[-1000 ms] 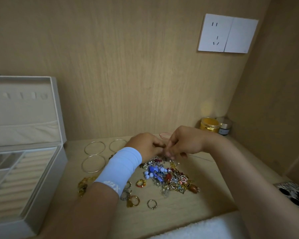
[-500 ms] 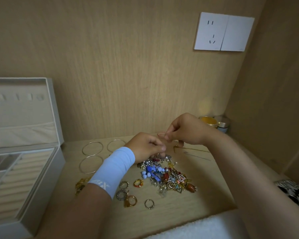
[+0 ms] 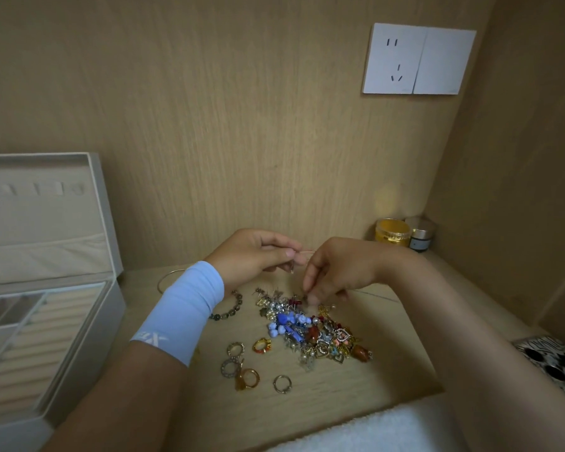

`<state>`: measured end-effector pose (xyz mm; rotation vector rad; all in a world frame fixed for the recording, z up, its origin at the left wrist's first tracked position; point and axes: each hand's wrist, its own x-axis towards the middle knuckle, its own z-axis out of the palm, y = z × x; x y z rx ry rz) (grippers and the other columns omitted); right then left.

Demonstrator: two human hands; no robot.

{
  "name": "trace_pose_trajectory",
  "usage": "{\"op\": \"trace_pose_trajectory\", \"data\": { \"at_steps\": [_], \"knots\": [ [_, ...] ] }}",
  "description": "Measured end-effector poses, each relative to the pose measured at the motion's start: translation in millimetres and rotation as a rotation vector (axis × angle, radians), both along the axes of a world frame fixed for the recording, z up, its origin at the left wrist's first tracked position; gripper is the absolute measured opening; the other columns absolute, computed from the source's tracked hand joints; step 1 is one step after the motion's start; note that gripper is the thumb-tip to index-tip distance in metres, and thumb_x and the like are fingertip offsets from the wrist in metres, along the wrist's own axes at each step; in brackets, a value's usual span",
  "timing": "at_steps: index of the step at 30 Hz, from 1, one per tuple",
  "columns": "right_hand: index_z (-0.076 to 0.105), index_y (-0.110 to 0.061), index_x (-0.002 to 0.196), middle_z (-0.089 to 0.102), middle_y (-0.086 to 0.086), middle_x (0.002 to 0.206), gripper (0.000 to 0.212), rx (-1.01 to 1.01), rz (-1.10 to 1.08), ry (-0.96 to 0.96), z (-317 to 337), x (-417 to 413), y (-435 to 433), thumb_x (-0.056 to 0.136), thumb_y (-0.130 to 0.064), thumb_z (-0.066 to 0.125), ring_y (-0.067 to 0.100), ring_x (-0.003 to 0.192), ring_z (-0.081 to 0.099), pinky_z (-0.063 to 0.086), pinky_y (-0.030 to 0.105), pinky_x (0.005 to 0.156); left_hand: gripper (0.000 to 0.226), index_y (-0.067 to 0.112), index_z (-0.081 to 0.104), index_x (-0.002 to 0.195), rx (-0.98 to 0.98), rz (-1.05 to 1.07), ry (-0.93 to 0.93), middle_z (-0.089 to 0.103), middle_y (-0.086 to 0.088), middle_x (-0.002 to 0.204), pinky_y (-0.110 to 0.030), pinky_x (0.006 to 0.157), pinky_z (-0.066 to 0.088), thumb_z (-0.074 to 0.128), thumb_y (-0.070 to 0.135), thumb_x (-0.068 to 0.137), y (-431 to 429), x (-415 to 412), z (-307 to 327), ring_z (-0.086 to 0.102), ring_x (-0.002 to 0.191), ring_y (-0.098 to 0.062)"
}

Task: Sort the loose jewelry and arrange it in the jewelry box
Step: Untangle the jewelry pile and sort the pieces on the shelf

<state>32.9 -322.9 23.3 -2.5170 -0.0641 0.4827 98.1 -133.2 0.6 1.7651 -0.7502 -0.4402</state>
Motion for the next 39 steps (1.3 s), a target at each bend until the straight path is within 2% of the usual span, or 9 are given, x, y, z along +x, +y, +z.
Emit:
{"op": "trace_pose_trajectory", "data": {
  "at_steps": [7, 12, 15, 19, 24, 30, 33, 36, 39],
  "knots": [
    [0.076, -0.01, 0.097, 0.072, 0.003, 0.077, 0.016, 0.292, -0.107, -0.247, 3, 1, 5, 0.087, -0.021, 0.077, 0.002, 0.065, 0.063, 0.044, 0.02, 0.055, 0.019, 0.014, 0.07, 0.105, -0.265, 0.038, 0.162, 0.076, -0.005, 0.101, -0.02, 0.074, 0.052, 0.064, 0.003, 0.091, -1, -5, 10, 0.069, 0.087, -0.012],
    [0.075, -0.014, 0.098, 0.078, 0.004, 0.093, 0.01, 0.459, -0.058, -0.193, 5, -1, 1, 0.093, -0.019, 0.068, 0.014, 0.086, 0.07, 0.053, 0.029, 0.08, 0.028, 0.011, 0.068, 0.108, -0.371, 0.03, 0.248, 0.075, -0.004, 0.098, -0.017, 0.062, 0.049, 0.058, -0.008, 0.09, 6, -2, 15, 0.066, 0.076, -0.01],
    [0.075, -0.016, 0.095, 0.074, 0.008, 0.082, 0.01, 0.505, -0.089, -0.214, 6, -1, -1, 0.095, -0.02, 0.066, 0.017, 0.081, 0.069, 0.054, 0.036, 0.089, 0.031, 0.009, 0.067, 0.111, -0.41, 0.023, 0.307, 0.073, -0.005, 0.098, -0.016, 0.059, 0.047, 0.053, -0.011, 0.091, 10, 0, 16, 0.064, 0.074, -0.01],
    [0.072, -0.007, 0.097, 0.05, 0.005, 0.061, 0.014, 0.595, -0.137, -0.222, 5, 0, -1, 0.097, -0.016, 0.062, 0.017, 0.053, 0.054, 0.053, 0.038, 0.071, 0.035, 0.011, 0.065, 0.115, -0.355, -0.023, 0.35, 0.071, -0.003, 0.103, -0.015, 0.059, 0.046, 0.051, -0.012, 0.092, 15, 3, 14, 0.064, 0.075, -0.009],
    [0.072, -0.011, 0.095, 0.039, 0.003, 0.063, 0.014, 0.657, -0.143, -0.256, 11, -3, 5, 0.099, -0.017, 0.06, 0.012, 0.047, 0.041, 0.048, 0.03, 0.049, 0.036, 0.013, 0.064, 0.115, -0.178, 0.018, 0.285, 0.067, -0.006, 0.106, -0.017, 0.059, 0.045, 0.053, -0.012, 0.092, 28, 8, 15, 0.063, 0.072, -0.008],
    [0.072, -0.012, 0.094, 0.05, 0.0, 0.062, 0.014, 0.6, -0.116, -0.279, 13, -4, 14, 0.099, -0.016, 0.06, 0.012, 0.048, 0.041, 0.034, 0.024, 0.043, 0.039, 0.02, 0.06, 0.124, 0.277, -0.068, 0.113, 0.063, -0.003, 0.124, -0.019, 0.063, 0.047, 0.057, -0.004, 0.094, 42, 7, 26, 0.065, 0.077, -0.008],
    [0.072, -0.012, 0.095, 0.051, 0.0, 0.063, 0.014, 0.581, -0.102, -0.271, 12, -4, 19, 0.099, -0.017, 0.06, 0.012, 0.049, 0.042, 0.035, 0.024, 0.043, 0.04, 0.033, 0.056, 0.13, 0.542, -0.048, -0.107, 0.058, 0.005, 0.132, -0.021, 0.081, 0.05, 0.059, 0.014, 0.095, 39, 5, 35, 0.065, 0.104, -0.013],
    [0.07, -0.006, 0.095, 0.049, 0.001, 0.064, 0.017, 0.578, -0.084, -0.265, 10, -2, 25, 0.099, -0.018, 0.06, 0.013, 0.049, 0.042, 0.036, 0.024, 0.043, 0.037, 0.032, 0.058, 0.129, 0.347, -0.071, -0.205, 0.065, 0.007, 0.128, -0.034, 0.107, 0.044, 0.06, 0.023, 0.094, 24, 1, 38, 0.058, 0.119, -0.009],
    [0.066, 0.006, 0.093, 0.05, 0.007, 0.064, 0.028, 0.575, -0.082, -0.256, 7, -1, 25, 0.098, -0.021, 0.062, 0.014, 0.049, 0.044, 0.037, 0.025, 0.042, 0.034, 0.018, 0.059, 0.121, 0.083, -0.169, 0.034, 0.073, -0.003, 0.104, -0.033, 0.102, 0.047, 0.058, -0.001, 0.093, 12, -8, 31, 0.069, 0.103, -0.016]
  ]
}}
